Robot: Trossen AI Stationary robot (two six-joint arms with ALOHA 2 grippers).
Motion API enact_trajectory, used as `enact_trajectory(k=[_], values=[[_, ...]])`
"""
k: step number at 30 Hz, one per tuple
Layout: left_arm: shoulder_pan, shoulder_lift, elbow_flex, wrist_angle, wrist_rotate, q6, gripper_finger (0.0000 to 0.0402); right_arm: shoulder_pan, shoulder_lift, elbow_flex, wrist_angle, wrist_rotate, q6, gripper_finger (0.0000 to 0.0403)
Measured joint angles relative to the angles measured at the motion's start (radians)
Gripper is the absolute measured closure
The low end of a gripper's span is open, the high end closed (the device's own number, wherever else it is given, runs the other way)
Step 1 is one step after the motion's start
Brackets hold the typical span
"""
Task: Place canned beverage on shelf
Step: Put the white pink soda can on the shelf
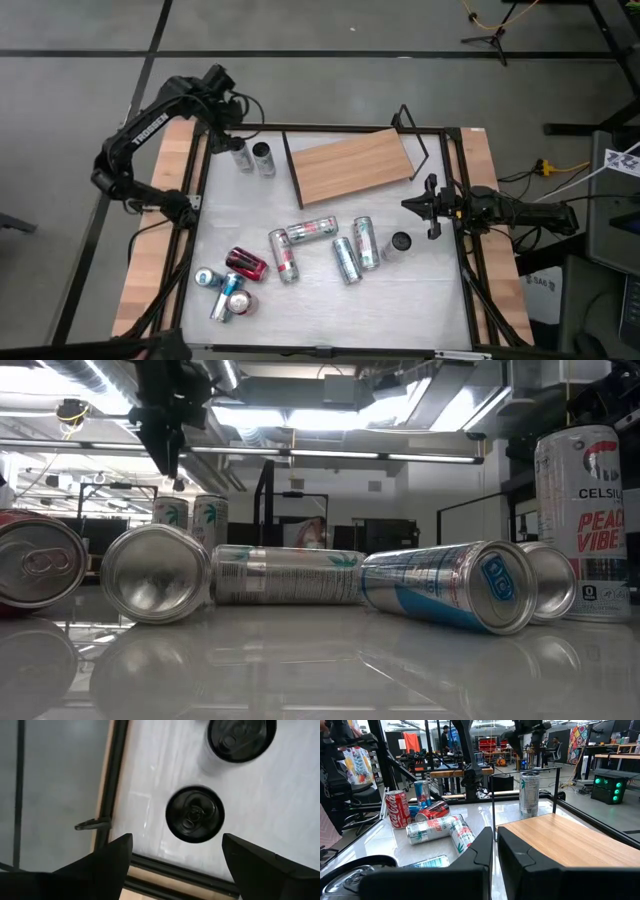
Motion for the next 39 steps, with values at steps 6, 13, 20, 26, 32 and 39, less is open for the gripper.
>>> enact_trajectory(k=[6,13,20,26,32,39], values=[[0.000,0.032,0.000,-0.029,0.002,0.002,0.0100,0.000,0.000,0.000,0.000,0.000,0.000,0.0379],[-0.001,0.072,0.000,-0.027,0.009,0.003,0.0100,0.000,0.000,0.000,0.000,0.000,0.000,0.0379],[-0.029,0.119,0.000,-0.033,0.035,0.000,0.0100,0.000,0.000,0.000,0.000,0.000,0.000,0.0379],[-0.058,0.156,0.000,-0.033,0.032,-0.001,0.0100,0.000,0.000,0.000,0.000,0.000,0.000,0.0379],[-0.064,0.172,0.000,-0.024,-0.017,-0.008,0.0100,0.000,0.000,0.000,0.000,0.000,0.000,0.0379],[-0.064,0.175,-0.034,-0.014,-0.019,-0.008,0.0100,0.000,0.000,0.000,0.000,0.000,0.000,0.0379]])
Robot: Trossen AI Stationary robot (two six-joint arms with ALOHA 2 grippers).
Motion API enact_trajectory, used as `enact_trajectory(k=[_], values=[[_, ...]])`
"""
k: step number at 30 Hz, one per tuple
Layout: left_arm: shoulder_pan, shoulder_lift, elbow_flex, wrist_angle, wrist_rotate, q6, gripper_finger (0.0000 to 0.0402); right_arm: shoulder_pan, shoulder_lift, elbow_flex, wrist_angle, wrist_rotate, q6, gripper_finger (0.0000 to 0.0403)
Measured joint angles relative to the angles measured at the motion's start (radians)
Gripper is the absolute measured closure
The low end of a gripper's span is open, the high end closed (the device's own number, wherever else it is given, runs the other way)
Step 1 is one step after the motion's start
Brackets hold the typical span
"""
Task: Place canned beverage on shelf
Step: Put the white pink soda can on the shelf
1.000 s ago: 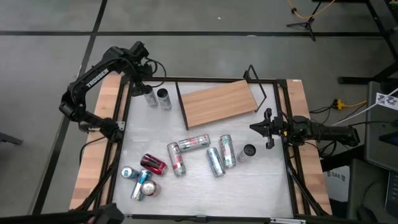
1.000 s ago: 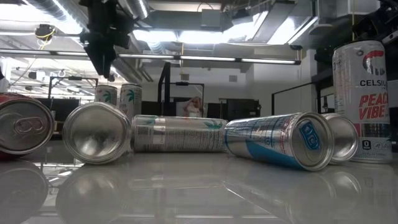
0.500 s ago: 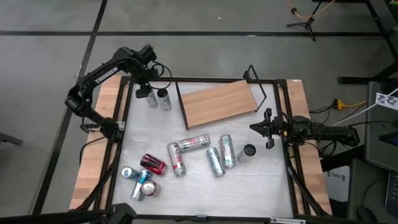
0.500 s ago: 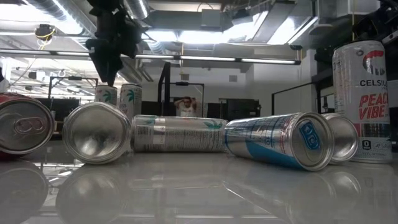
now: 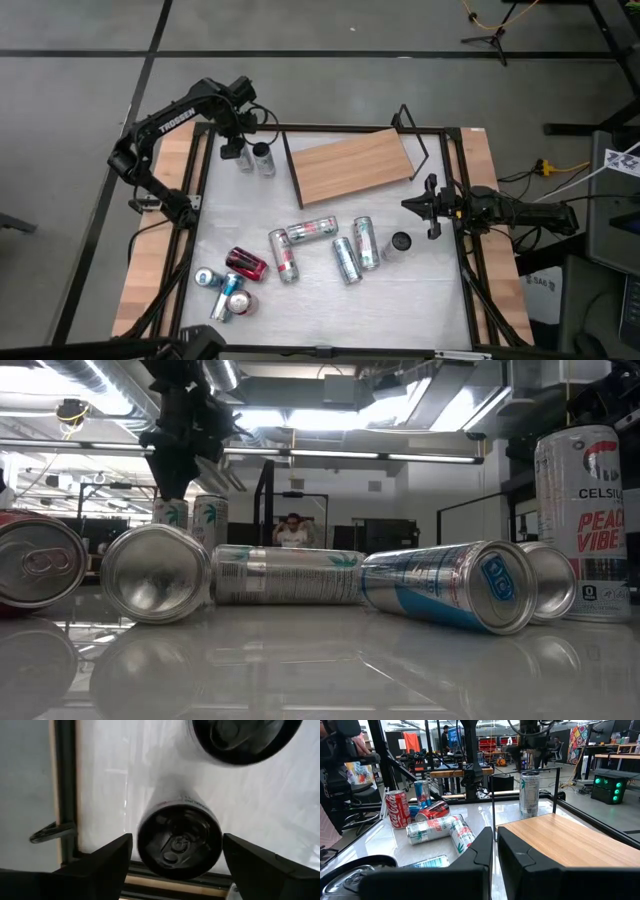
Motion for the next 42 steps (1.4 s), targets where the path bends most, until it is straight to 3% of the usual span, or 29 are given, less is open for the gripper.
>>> enact_trajectory(k=[4,11,20,28,35,42], values=[[-0.001,0.000,-0.055,0.011,-0.003,-0.005,0.0100,0.000,0.000,0.000,0.000,0.000,0.000,0.0379],[-0.006,0.000,-0.110,0.074,0.000,-0.168,0.0100,0.000,0.000,0.000,0.000,0.000,0.000,0.0379],[-0.008,0.000,-0.110,0.096,-0.008,-0.209,0.0103,0.000,0.000,0.000,0.000,0.000,0.000,0.0379],[-0.009,-0.001,-0.110,0.093,-0.009,-0.239,0.0164,0.000,0.000,0.000,0.000,0.000,0.000,0.0379],[-0.009,-0.002,-0.106,0.071,-0.021,-0.283,0.0165,0.000,0.000,0.000,0.000,0.000,0.000,0.0379],[-0.009,-0.001,-0.029,-0.058,-0.043,-0.340,0.0165,0.000,0.000,0.000,0.000,0.000,0.000,0.0379]])
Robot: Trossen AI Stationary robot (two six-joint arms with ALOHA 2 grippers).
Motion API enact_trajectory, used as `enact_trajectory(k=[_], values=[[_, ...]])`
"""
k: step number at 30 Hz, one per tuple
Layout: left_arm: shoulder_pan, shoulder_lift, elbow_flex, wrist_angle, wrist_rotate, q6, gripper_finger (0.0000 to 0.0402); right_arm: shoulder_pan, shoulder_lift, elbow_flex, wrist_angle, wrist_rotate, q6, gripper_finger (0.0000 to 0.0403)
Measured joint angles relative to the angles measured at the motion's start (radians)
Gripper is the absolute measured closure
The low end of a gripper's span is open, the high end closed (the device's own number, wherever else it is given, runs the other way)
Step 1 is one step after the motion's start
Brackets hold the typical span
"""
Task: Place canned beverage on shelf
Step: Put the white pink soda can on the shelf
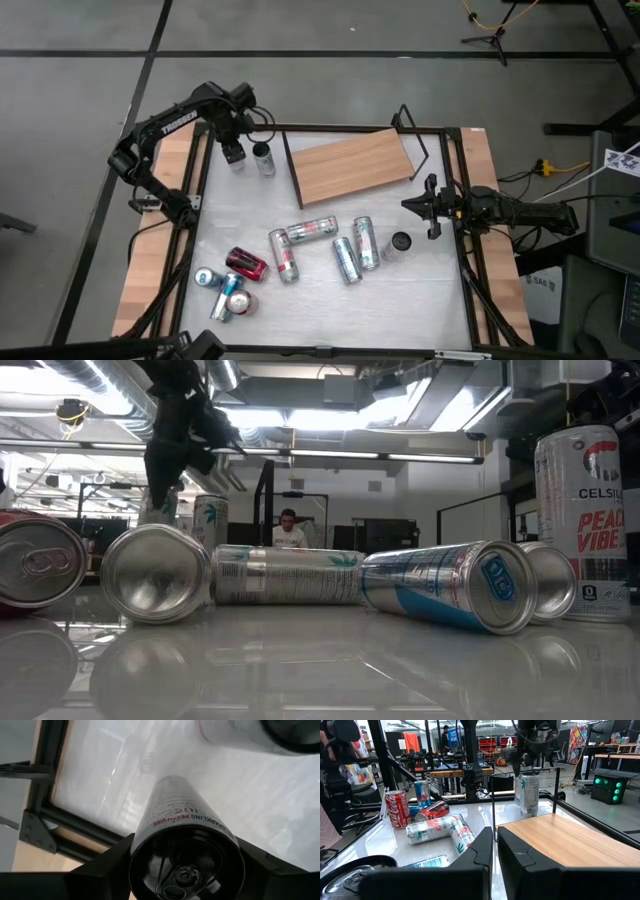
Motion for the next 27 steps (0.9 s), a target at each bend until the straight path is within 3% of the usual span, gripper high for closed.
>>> enact_trajectory(k=[9,14,21,27], values=[[-0.024,0.000,0.196,-0.184,-0.021,-0.095,0.0165,0.000,0.000,0.000,0.000,0.000,0.000,0.0379],[-0.066,-0.005,0.357,-0.168,-0.005,-0.163,0.0165,0.000,0.000,0.000,0.000,0.000,0.000,0.0379],[-0.128,-0.006,0.573,-0.175,-0.061,-0.239,0.0165,0.000,0.000,0.000,0.000,0.000,0.000,0.0379],[-0.167,-0.006,0.701,-0.173,-0.079,-0.317,0.0165,0.000,0.000,0.000,0.000,0.000,0.000,0.0379]])
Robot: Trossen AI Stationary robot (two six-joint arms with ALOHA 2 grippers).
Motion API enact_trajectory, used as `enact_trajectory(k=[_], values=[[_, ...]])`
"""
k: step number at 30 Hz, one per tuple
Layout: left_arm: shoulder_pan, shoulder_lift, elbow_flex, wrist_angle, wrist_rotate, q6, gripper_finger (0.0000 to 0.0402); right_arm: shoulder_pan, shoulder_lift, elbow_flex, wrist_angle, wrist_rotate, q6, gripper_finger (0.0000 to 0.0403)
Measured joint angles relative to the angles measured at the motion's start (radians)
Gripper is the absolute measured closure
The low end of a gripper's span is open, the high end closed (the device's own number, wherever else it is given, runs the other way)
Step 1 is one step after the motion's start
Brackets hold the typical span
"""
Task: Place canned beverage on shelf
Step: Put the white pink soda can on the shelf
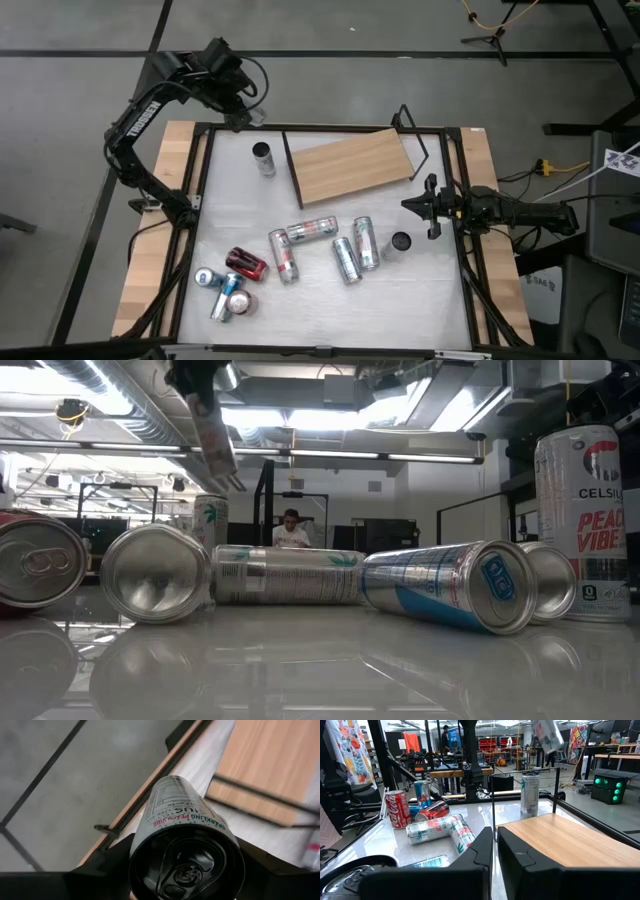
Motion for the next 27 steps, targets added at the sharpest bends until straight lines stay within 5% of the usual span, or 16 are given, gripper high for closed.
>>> enact_trajectory(k=[9,27], values=[[-0.098,0.024,0.024,0.123,0.047,-0.129,0.0165,0.000,0.000,0.000,0.000,0.000,0.000,0.0379],[-0.201,0.323,0.024,0.258,0.151,-0.214,0.0165,0.000,0.000,0.000,0.000,0.000,0.000,0.0379]])
